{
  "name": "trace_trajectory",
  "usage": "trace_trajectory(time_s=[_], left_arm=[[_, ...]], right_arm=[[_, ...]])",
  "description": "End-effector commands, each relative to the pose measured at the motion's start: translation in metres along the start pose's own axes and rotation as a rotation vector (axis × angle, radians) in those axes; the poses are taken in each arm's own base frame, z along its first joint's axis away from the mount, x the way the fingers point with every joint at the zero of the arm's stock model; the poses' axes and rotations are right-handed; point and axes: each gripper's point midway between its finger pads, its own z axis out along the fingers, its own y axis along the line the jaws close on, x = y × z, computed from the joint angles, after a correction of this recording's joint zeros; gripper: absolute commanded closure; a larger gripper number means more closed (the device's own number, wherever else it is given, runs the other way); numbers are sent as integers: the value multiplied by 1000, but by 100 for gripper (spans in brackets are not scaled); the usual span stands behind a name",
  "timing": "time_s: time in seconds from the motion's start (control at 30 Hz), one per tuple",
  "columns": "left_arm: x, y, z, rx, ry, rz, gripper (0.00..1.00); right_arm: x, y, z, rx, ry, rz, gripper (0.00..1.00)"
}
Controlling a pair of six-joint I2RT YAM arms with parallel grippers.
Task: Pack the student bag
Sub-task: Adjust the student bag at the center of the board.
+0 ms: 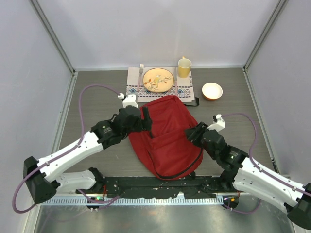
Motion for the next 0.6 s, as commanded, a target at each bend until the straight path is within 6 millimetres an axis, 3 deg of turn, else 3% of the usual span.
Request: trace_trajectory(time_s=[0.0,0.33,0.43,0.57], left_arm=[[43,53,13,-219,83,-31,22],[25,75,63,-254,69,-108,25],[23,90,82,-264,91,-159,31],[29,108,100,-256,128,-235,48]], right_arm=[[-12,43,-1,-114,10,-30,49],[-4,56,2,-153,54,-36,50],[-3,55,1,-155,59,-40,50],[-4,54,-1,-156,60,-39,52]])
